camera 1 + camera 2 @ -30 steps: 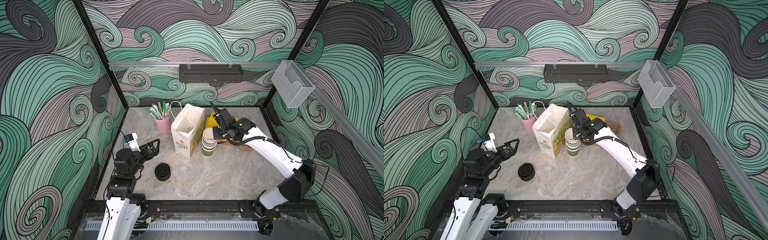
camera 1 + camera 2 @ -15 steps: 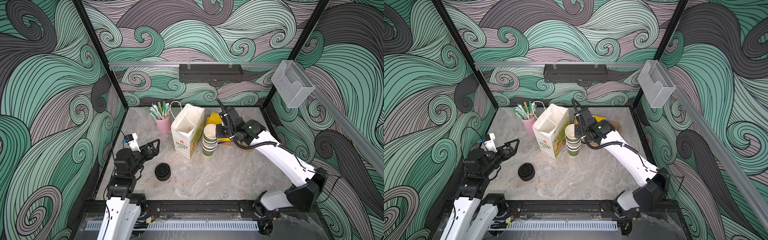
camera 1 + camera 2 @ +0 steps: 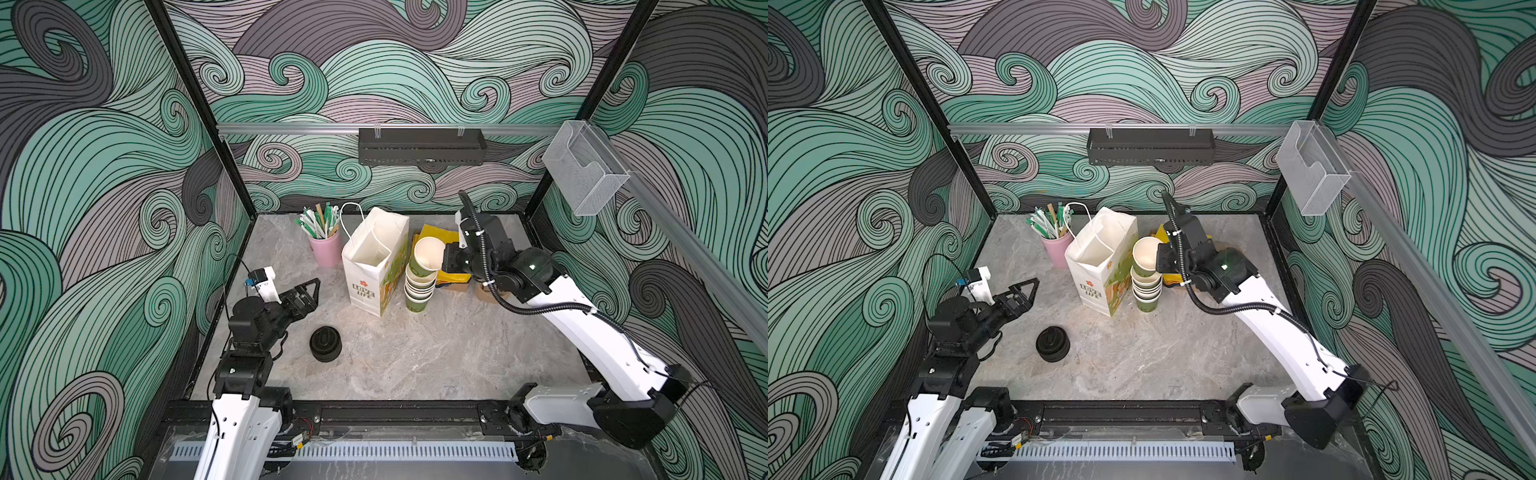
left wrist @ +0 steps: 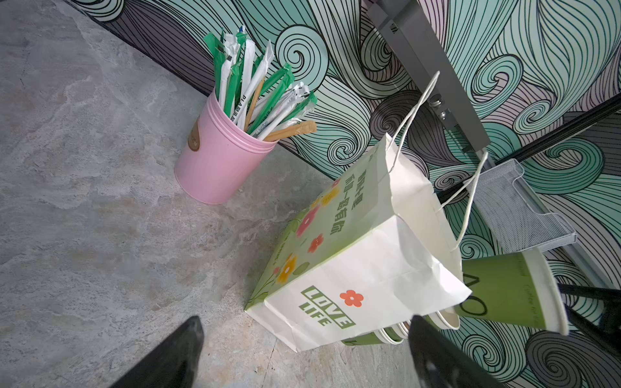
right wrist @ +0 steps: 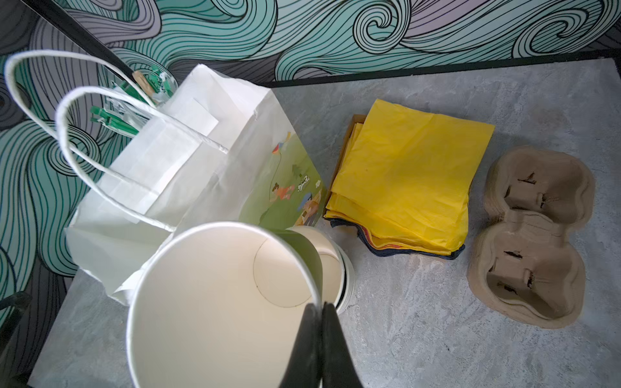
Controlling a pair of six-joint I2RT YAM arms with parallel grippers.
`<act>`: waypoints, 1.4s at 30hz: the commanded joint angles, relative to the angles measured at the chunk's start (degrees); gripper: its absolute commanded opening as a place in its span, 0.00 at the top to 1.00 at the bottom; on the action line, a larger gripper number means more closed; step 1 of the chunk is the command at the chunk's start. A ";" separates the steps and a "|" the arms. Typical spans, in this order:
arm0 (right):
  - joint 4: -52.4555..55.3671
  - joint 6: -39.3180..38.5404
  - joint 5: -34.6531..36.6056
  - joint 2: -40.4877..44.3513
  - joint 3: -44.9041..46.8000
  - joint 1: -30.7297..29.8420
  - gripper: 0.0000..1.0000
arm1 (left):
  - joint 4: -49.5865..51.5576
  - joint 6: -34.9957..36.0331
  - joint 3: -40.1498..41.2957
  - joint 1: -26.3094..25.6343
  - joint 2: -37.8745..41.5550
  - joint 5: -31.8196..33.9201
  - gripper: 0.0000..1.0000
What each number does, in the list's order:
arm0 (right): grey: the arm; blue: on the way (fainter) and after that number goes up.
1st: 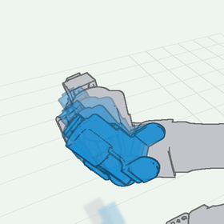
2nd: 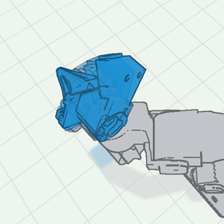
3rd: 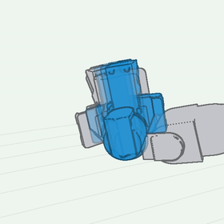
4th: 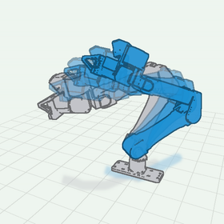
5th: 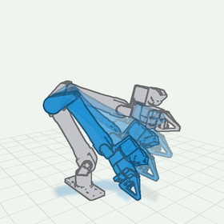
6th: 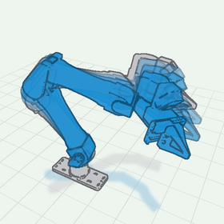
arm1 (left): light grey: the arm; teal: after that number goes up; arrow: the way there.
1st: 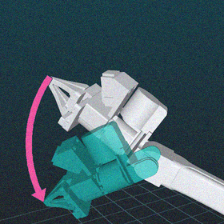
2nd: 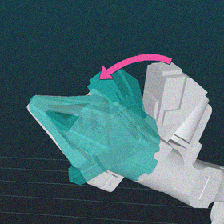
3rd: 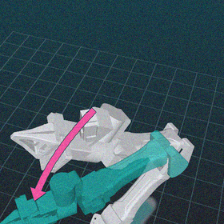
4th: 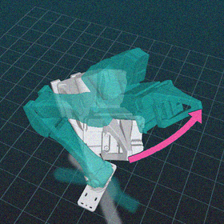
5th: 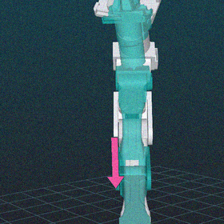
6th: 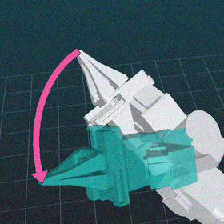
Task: Pack a coffee takeout order
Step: Pick up the coffee cup, then place the coffee cup at the bottom-center of the table.
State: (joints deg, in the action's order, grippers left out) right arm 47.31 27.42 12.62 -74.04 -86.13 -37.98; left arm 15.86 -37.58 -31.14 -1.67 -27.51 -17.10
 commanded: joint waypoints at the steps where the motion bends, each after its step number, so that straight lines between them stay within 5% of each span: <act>1: -0.36 -1.73 -0.39 2.74 -1.45 0.19 1.00 | 1.26 -0.87 0.62 -0.19 0.70 0.68 0.03; 12: -3.23 -12.19 -23.61 14.68 5.09 -2.50 1.00 | 3.92 -2.65 1.12 -0.20 0.68 4.44 0.04; 17: 0.67 -15.12 -28.79 15.42 8.17 -4.86 1.00 | 1.40 -6.62 4.24 -0.17 1.18 4.58 0.04; 31: -0.23 -9.16 -11.41 10.59 21.10 -22.95 1.00 | 3.55 -7.74 6.64 -0.17 4.31 7.32 0.04; 42: -7.78 -4.67 -6.05 2.99 27.14 -25.13 1.00 | 3.56 -9.68 9.77 -0.17 7.74 7.59 0.04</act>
State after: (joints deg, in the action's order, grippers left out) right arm 42.81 20.51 3.46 -70.19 -59.24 -62.78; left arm 19.40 -46.76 -21.06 -1.65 -20.64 -10.55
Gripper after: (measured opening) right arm 0.053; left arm 0.956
